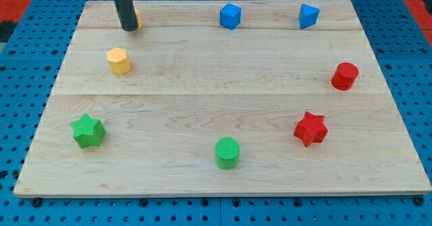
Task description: Move the red circle to the center of the board
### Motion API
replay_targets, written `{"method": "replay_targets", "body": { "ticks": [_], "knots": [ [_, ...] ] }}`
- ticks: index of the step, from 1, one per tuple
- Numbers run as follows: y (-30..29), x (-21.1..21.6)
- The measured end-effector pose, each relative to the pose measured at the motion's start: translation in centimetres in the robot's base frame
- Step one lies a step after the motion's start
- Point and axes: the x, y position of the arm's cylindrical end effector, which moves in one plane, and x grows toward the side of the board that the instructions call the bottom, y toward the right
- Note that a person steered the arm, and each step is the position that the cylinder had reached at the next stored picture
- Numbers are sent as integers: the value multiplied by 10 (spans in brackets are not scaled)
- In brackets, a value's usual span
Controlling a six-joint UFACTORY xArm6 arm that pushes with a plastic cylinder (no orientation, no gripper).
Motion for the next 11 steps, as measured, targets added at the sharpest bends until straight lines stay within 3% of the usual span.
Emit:
{"method": "replay_targets", "body": {
  "ticks": [2, 3, 4, 5, 6, 7, 8, 9, 10, 11],
  "knots": [
    [80, 117],
    [200, 146],
    [280, 99],
    [360, 95],
    [455, 137],
    [450, 145],
    [508, 178],
    [474, 166],
    [395, 115],
    [464, 160]
  ]
}}
